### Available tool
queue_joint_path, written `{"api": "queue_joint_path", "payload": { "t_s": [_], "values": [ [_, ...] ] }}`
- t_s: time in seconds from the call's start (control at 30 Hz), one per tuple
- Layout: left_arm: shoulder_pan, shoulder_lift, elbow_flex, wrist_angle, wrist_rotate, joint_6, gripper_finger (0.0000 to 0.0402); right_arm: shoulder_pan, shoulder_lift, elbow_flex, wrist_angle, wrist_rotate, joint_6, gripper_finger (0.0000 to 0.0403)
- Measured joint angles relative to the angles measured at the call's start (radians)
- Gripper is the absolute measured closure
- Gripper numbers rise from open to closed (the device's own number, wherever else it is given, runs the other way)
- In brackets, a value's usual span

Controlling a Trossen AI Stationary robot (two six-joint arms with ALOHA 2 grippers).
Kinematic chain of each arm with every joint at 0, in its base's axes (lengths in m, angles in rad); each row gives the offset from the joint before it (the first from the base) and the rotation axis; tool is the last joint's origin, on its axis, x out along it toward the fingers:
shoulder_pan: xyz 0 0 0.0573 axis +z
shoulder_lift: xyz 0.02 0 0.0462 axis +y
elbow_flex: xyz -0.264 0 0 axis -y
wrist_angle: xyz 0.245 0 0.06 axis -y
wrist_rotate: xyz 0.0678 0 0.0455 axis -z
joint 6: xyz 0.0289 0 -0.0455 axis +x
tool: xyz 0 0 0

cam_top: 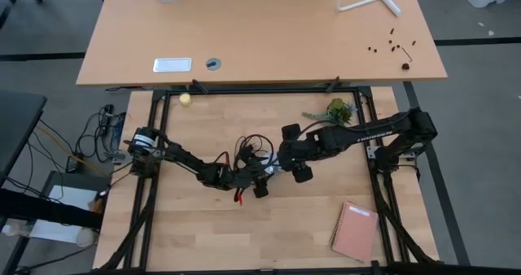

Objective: Screw lightbulb
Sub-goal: Insert the white lightbulb into the metallic lamp

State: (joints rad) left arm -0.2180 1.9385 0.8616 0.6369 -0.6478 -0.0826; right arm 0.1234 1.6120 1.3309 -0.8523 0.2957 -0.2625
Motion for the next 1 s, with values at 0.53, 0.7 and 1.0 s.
{"api": "queue_joint_path", "payload": {
  "t_s": [0.53, 0.7, 1.0],
  "values": [
    [0.0, 0.0, 0.0, 0.08, -0.013, 0.051, 0.0108, -0.007, 0.006, -0.137, 0.265, 0.002, -0.096, 0.0027],
    [0.009, 0.0, 0.0, 0.079, -0.017, 0.053, 0.0108, -0.047, 0.006, -0.138, 0.265, -0.036, -0.097, 0.0029],
    [0.009, 0.0, 0.0, 0.077, -0.017, 0.056, 0.0108, -0.092, 0.064, -0.136, 0.28, -0.107, -0.155, 0.003]
  ]
}}
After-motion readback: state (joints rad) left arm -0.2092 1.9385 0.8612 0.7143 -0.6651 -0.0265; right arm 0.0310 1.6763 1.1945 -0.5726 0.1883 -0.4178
